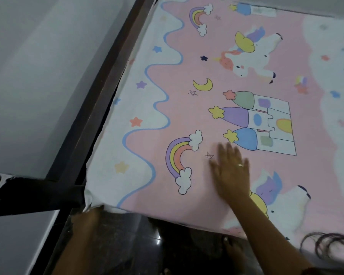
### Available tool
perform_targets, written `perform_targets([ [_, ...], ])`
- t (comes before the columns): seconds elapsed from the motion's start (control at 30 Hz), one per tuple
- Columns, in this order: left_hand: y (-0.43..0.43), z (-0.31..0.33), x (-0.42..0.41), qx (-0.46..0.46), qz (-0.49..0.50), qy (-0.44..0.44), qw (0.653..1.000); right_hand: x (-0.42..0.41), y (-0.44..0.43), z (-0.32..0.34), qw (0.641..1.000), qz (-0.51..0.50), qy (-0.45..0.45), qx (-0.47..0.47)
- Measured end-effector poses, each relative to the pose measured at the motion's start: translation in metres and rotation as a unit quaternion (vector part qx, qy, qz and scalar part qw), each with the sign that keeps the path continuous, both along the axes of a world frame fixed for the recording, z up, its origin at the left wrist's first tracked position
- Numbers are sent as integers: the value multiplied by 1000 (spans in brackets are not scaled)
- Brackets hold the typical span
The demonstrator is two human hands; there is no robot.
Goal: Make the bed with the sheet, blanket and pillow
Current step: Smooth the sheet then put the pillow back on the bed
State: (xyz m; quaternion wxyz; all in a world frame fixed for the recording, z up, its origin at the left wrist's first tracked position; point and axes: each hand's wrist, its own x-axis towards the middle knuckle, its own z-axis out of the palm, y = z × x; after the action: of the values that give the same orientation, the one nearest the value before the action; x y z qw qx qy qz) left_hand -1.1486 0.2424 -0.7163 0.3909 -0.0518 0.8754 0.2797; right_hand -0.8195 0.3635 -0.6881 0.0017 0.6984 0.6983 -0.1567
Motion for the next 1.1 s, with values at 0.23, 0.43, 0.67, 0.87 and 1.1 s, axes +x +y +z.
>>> perform_targets([
  [0.23,17,88,91,131,-174,269,938,-94,-31,9,997,81,9,16],
  [0.43,66,101,115,285,-269,324,861,-159,-30,13,967,208,144,-35],
  [0.67,83,55,79,174,-489,313,795,-5,39,8,997,63,14,47],
  [0.87,62,38,72,49,-500,431,749,-1,4,-6,998,-50,-41,4],
  [1.1,59,43,52,45,-433,421,796,-135,-26,17,938,333,93,10],
])
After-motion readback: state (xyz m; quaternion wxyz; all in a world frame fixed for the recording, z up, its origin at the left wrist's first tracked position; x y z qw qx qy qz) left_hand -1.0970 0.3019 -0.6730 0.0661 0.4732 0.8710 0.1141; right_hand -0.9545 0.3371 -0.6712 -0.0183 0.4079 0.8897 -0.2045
